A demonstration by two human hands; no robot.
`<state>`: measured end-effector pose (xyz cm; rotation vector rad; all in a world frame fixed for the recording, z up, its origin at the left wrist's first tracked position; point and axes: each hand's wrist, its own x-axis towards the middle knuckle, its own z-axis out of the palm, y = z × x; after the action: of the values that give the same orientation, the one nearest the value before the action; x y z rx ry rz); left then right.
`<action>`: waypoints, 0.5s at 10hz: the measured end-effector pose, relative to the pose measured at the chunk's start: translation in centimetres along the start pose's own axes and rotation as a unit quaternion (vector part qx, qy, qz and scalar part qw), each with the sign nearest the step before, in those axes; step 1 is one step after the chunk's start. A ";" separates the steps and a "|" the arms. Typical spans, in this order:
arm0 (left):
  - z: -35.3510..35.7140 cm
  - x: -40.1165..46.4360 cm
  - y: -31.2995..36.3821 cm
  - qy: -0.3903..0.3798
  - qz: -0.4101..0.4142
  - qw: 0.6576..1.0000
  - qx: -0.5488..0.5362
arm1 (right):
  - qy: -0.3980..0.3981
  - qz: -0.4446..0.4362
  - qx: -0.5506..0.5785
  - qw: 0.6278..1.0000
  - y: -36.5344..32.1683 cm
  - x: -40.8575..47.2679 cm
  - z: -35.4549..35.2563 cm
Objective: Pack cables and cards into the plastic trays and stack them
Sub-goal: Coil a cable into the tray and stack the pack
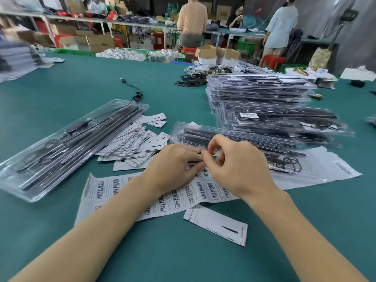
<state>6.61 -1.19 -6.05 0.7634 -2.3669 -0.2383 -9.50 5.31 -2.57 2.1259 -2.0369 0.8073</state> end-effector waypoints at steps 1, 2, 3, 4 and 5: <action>0.0 -0.1 0.0 0.019 -0.023 1.000 0.004 | -0.010 -0.023 0.038 0.999 -2.1 2.5 0.1; 0.1 -0.3 0.3 0.035 -0.056 0.998 0.016 | -0.078 -0.075 0.002 0.994 -5.0 6.5 0.5; -0.1 -0.3 0.3 0.020 -0.035 0.999 0.009 | -0.187 -0.113 -0.063 0.974 -8.2 10.1 2.3; -0.3 -0.1 0.1 -0.056 -0.076 0.993 0.073 | -0.280 -0.117 -0.125 0.944 -10.2 12.0 4.3; -1.0 0.1 0.3 -0.120 -0.145 0.976 0.105 | -0.297 -0.108 -0.140 0.938 -10.7 12.8 4.8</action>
<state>7.06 -0.95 -5.12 1.2483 -2.5273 -0.2133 1.76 -7.11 1.90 2.5545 -1.9238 -0.1830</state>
